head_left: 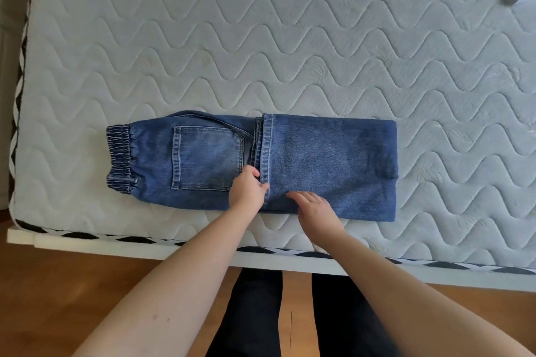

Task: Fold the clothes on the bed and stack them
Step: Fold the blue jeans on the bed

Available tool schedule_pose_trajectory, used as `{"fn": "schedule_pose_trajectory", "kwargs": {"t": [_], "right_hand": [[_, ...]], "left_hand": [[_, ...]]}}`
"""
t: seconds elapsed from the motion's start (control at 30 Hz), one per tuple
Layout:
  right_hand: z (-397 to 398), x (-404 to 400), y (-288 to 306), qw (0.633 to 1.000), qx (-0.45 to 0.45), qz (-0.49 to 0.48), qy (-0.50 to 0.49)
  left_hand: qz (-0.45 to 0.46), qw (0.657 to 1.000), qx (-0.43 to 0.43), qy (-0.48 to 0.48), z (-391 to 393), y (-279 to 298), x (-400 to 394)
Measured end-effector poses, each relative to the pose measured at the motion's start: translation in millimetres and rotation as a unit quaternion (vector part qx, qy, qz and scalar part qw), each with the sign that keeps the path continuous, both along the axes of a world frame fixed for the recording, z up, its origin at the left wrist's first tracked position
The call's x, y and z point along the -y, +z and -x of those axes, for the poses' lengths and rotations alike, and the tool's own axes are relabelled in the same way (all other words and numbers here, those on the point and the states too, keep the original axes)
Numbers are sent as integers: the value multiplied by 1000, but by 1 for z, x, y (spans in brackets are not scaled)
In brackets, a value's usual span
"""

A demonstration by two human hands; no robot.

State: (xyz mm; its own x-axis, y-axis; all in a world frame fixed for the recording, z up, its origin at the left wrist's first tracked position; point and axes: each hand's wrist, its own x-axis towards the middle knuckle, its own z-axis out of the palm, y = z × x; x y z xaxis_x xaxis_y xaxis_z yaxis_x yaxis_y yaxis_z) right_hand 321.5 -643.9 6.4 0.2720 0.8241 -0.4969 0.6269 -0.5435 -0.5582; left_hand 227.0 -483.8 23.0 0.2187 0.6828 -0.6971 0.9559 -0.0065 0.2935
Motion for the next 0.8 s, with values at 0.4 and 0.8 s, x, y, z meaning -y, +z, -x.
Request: {"fn": "schedule_pose_trajectory", "kwargs": {"t": [0.4,0.8], "right_hand": [[-14,24,-1,996,84,-24,-30],[-82,77,5,939,131,-21,-318]], "left_hand": [[-59,998,15,-6,31,3,16],[-158,947,187,-209,-58,19,37]]}}
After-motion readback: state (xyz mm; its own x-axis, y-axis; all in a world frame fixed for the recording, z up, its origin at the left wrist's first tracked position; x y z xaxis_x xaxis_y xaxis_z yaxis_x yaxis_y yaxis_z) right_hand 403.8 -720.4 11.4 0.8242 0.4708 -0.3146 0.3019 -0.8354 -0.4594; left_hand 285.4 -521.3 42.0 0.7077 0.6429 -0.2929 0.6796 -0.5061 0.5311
